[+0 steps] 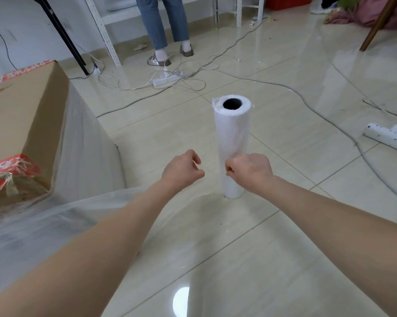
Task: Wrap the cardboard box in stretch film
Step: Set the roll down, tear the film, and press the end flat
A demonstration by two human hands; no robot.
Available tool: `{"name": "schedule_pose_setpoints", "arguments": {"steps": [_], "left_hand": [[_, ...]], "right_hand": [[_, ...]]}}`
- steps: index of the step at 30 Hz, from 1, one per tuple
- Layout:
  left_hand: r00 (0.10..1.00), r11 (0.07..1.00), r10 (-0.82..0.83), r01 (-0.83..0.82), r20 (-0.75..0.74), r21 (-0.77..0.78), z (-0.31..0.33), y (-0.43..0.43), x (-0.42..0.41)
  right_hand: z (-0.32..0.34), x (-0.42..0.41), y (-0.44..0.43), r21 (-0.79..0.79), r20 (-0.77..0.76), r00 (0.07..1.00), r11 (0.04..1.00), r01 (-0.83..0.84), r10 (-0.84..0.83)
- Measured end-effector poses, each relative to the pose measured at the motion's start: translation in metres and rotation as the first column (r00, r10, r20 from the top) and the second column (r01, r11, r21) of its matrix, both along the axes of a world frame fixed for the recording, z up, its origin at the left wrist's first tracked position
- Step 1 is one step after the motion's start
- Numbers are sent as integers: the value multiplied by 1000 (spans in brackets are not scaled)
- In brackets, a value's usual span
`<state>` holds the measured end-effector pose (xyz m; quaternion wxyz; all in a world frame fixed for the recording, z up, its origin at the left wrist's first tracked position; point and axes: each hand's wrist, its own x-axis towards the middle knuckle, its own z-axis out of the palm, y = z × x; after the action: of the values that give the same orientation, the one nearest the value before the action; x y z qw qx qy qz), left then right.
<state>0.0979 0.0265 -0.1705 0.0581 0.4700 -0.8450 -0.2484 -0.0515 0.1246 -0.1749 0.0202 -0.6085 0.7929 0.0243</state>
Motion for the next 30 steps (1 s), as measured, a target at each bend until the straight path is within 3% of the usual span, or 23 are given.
{"name": "schedule_pose_setpoints", "arguments": {"steps": [4,7,13,16,26,30], "left_hand": [[957,945,-179,232,228,-229,-8,10,-12],[928,917,-238,311,286,-249,-16,19,-25],[973,951,-160,197,166,-239,-21,30,-33],[973,945,-174,208,149,-252,-20,30,-32],[993,980,-83,97,89,-175,-21,23,-23],[996,989,37,-25,83,-149,-20,3,-6]], "right_hand": [[-9,-4,4,-39,14,1000,999,-24,24],[-10,-4,5,-67,45,999,998,-21,24],[-13,-7,10,-104,69,998,995,-7,14],[-16,-5,8,-83,126,992,997,-12,22],[-22,-4,6,-73,69,997,997,-40,45],[-23,-16,11,-75,94,996,997,4,3]]}}
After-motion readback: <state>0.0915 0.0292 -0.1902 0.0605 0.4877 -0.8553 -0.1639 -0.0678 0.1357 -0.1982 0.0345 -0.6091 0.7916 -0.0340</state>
